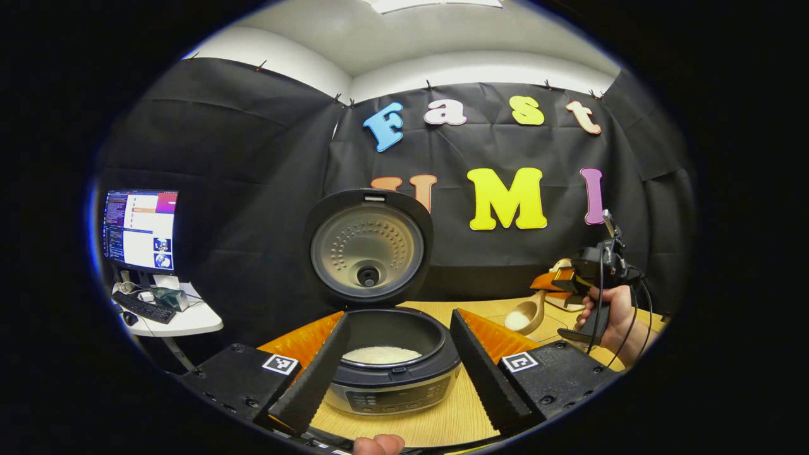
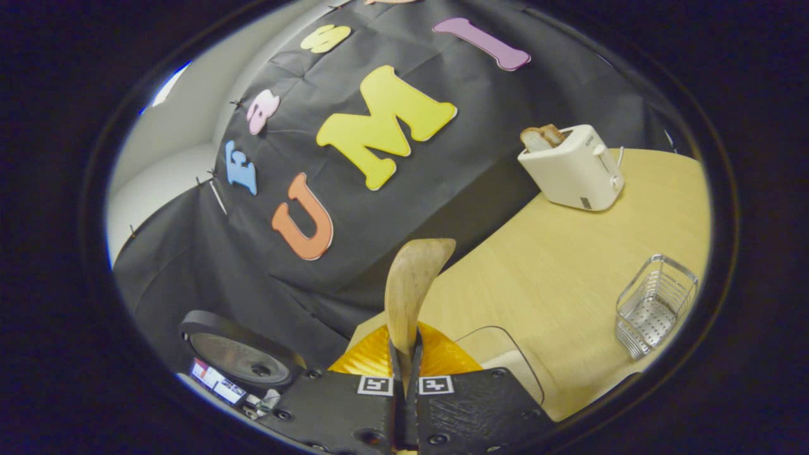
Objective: Close the left gripper, press the button to open the rice cooker; take a wooden spoon from the chopstick holder with the right hand, scoop a spoonful of rice and pour it into the rice cooker, then put the wooden spoon back into the chopstick holder.
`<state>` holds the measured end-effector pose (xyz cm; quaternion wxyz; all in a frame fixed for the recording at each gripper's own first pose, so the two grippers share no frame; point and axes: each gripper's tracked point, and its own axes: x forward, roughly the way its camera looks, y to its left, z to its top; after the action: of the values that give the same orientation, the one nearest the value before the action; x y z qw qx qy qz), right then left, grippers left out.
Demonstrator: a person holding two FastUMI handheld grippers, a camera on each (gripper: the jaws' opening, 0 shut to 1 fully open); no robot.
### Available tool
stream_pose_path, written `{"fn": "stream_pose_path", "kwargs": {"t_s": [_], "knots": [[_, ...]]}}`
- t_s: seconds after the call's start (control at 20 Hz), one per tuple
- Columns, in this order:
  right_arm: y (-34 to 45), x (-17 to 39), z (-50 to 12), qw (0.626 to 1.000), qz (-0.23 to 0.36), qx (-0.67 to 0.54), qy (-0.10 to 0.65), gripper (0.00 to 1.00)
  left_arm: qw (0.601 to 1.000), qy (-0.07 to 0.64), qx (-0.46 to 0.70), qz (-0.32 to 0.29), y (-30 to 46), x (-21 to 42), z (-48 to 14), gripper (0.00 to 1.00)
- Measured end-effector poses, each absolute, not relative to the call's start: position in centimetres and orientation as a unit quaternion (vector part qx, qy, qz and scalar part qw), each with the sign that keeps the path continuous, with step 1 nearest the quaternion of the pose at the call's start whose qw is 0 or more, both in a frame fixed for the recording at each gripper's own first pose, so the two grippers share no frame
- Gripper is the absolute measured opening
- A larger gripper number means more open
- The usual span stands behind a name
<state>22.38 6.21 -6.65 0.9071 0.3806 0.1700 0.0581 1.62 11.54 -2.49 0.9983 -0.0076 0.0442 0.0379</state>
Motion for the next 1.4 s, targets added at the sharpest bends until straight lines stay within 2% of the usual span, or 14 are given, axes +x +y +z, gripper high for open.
{"fn": "stream_pose_path", "kwargs": {"t_s": [0.15, 0.4, 0.45, 0.5, 0.95, 1.4], "knots": [[7.9, 21.6, -4.7, 0.897, 0.077, 0.403, 0.167, 0.0, 0.998, 0.044, -0.017, 0.037, 11.8, 1.5, -2.5, 1.0], [13.8, 20.6, -1.4, 0.879, 0.139, 0.422, 0.174, 0.01, 0.996, 0.063, -0.015, 0.056, 14.2, 0.9, -3.5, 1.0], [15.2, 20.5, -0.6, 0.877, 0.151, 0.422, 0.174, 0.01, 0.996, 0.062, -0.011, 0.057, 14.4, 0.9, -3.4, 0.95], [16.4, 20.4, 0.2, 0.877, 0.163, 0.418, 0.172, 0.0, 0.996, 0.063, -0.01, 0.056, 14.6, 1.0, -3.4, 1.0], [26.9, 20.4, 1.8, 0.902, 0.227, 0.328, 0.166, 0.0, 0.995, 0.067, -0.023, 0.066, 16.8, 0.3, -3.9, 1.0], [30.6, 20.1, 1.4, 0.933, 0.241, 0.22, 0.153, 0.0, 0.995, 0.068, -0.022, 0.064, 17.2, 0.1, -4.0, 1.0]]}}
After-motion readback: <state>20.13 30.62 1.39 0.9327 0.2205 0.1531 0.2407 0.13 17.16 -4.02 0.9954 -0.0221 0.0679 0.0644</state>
